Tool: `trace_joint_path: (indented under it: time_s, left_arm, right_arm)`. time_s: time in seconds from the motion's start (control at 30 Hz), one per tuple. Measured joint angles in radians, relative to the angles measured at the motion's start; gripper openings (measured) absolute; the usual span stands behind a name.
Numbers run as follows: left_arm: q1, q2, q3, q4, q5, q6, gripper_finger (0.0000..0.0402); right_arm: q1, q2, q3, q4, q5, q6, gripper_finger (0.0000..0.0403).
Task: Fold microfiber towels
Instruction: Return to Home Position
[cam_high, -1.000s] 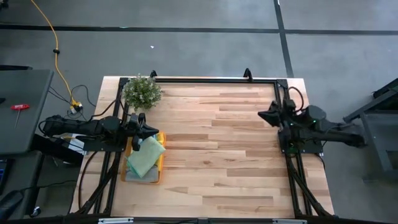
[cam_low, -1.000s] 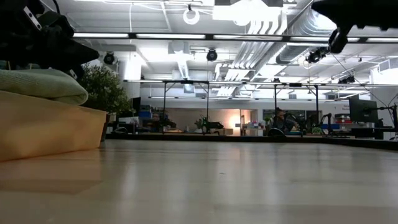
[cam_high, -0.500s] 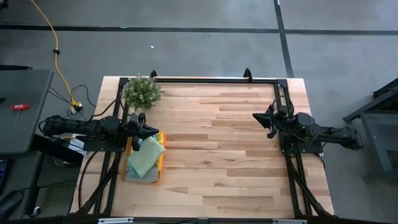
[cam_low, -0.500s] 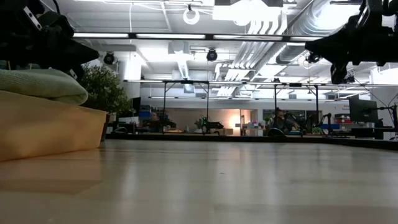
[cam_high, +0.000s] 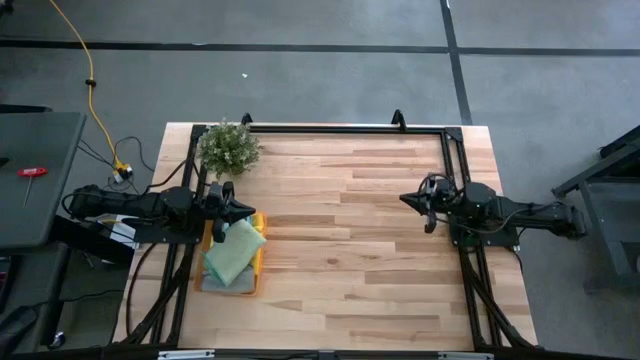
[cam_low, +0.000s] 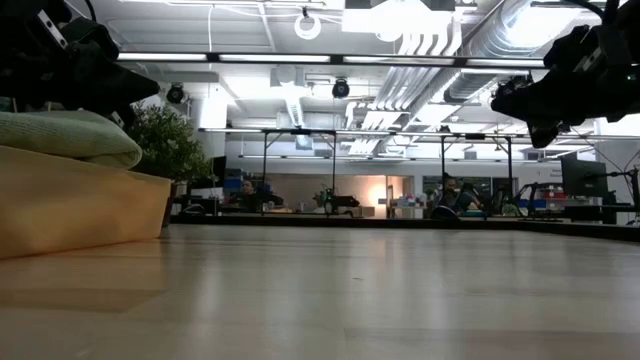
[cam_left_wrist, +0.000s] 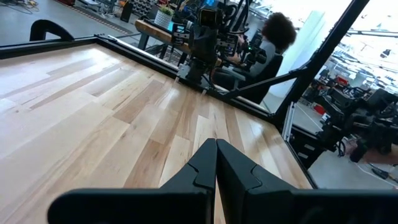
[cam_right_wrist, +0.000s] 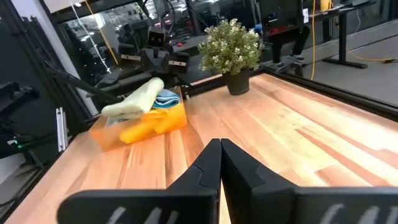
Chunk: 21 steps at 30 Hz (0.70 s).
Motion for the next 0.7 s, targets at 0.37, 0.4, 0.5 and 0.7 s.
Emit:
trace_joint_path:
  time_s: [0.37, 0.4, 0.5, 0.7]
  left_arm:
    - [0.0, 0.0, 0.0, 0.0, 0.0, 0.0, 0.0]
    - [0.0, 0.0, 0.0, 0.0, 0.0, 0.0, 0.0]
    - [0.0, 0.0, 0.0, 0.0, 0.0, 0.0, 0.0001]
    - [0.0, 0.0, 0.0, 0.0, 0.0, 0.0, 0.0001]
  right_arm:
    - [0.0, 0.0, 0.001, -0.003, 0.0, 0.016, 0.0]
    - [0.0, 0.0, 0.001, -0.003, 0.0, 0.016, 0.0]
    - [0.0, 0.0, 0.001, -0.004, 0.0, 0.017, 0.0]
    - [0.0, 0.0, 0.001, -0.004, 0.0, 0.016, 0.0]
